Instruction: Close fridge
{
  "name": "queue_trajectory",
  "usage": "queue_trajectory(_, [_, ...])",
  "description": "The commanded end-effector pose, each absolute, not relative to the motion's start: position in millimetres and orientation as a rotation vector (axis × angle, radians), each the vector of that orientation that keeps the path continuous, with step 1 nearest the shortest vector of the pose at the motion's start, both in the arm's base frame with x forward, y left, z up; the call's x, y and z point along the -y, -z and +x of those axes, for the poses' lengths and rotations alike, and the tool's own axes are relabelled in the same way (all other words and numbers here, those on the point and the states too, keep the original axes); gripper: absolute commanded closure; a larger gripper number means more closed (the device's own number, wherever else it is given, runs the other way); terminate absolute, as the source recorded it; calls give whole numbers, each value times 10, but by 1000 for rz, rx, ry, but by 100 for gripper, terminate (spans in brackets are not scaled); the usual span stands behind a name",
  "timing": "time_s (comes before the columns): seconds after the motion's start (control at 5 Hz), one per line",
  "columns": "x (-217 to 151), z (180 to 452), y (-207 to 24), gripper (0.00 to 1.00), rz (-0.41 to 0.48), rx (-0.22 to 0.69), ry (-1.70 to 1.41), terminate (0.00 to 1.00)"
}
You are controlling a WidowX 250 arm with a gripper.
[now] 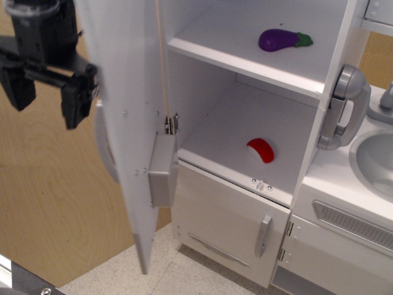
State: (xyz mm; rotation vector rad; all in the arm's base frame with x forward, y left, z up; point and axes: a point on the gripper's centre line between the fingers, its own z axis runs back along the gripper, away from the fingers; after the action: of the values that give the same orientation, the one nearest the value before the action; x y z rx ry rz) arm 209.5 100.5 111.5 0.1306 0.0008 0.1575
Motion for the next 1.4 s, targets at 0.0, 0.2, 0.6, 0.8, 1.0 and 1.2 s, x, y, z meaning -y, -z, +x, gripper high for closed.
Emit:
queue_trajectory(0.0, [-778,2396,-1260,0,153,55,-92,0])
queue_trajectory(0.2, [-557,2473,-1201,0,155,51,-33,0])
queue_trajectory(0.6, [-248,2914,-1014,0,132,58,-71,0])
queue_trajectory(0.8, [-241,3121,-886,0,154,80,-95,0])
queue_trajectory(1.0, [-286,3268,-858,0,167,109,-128,0])
queue_trajectory(1.2, [-342,3411,-878,0,143,167,-144,0])
